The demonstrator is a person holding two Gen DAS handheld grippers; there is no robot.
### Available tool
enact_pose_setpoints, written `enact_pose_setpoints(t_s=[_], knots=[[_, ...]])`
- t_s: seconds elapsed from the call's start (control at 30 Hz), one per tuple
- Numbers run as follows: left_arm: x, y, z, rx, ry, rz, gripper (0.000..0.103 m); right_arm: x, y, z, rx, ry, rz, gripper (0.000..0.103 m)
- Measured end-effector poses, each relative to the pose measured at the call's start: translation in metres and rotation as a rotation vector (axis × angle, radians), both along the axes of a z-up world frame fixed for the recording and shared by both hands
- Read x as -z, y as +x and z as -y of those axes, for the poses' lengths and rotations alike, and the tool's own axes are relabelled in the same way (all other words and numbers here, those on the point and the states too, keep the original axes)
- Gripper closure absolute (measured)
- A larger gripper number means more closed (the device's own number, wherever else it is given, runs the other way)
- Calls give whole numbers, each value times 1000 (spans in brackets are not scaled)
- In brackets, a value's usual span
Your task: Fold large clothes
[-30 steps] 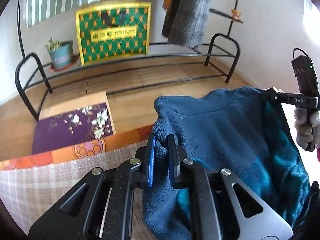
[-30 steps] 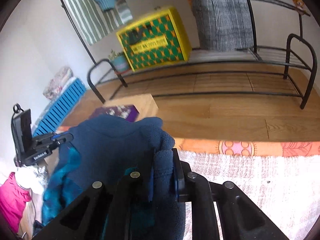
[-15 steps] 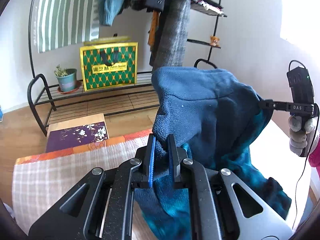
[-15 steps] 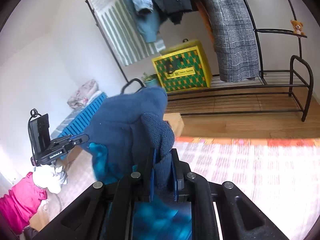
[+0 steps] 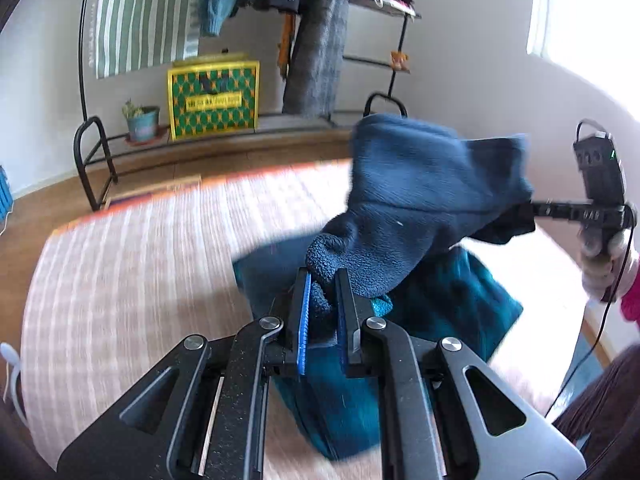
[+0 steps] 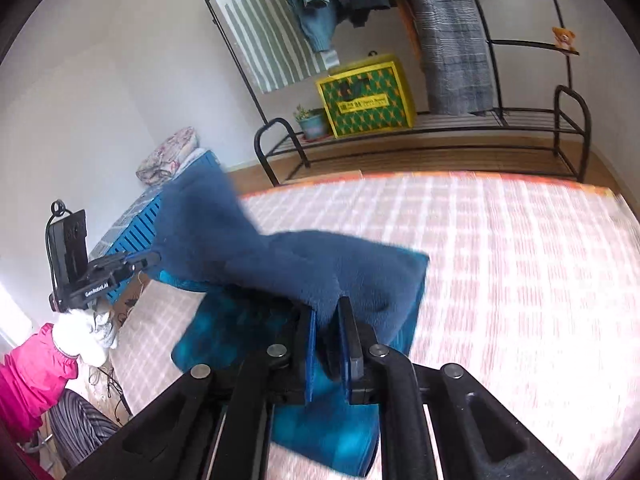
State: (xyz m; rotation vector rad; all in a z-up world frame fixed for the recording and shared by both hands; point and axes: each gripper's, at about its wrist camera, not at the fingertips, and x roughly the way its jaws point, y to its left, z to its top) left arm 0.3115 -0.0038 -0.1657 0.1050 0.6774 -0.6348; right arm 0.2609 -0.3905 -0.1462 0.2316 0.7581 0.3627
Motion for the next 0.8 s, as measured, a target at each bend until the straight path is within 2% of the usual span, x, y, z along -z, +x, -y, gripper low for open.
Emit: enact_pose_setpoints(t_s=[0.07,0.2,0.23,0.27,0.33,0.4,0.43,0.47,0.53,0.63,0.73,0.8], knots=[[19,-17,1,1,25,-19,94,13,-14,-3,4,-14,-32,96],[49,-45,8,18,94,-57,91,39,-43,-18,-7,-106,-85,97],[55,-55,8,27,104,-76,87,41,-48,-19,-6,-114,-94,97],[57,-61,6,32,107,-85,82,42,-56,-19,-12,-106,-108,97],[55,-75,-3,29,98,-86,82,39,-69,-13,0,-75,-107,91],[49,-83,-19,11,32,-116,76,31,-80,-3,28,-29,-94,73],[45,-82,-27,-10,-12,-131,65,28,-87,6,60,31,-83,58],[41,-80,-39,-49,-86,-154,50,27,-88,12,81,88,-85,47],[40,-61,-58,-101,-229,-235,35,31,-87,21,89,214,-100,45],[53,-36,-76,-178,-419,-388,35,45,-76,25,137,283,-146,45],[71,-17,-71,-187,-509,-508,35,63,-63,29,155,402,-193,45],[80,-8,-62,-184,-540,-560,35,70,-53,25,143,447,-214,46]])
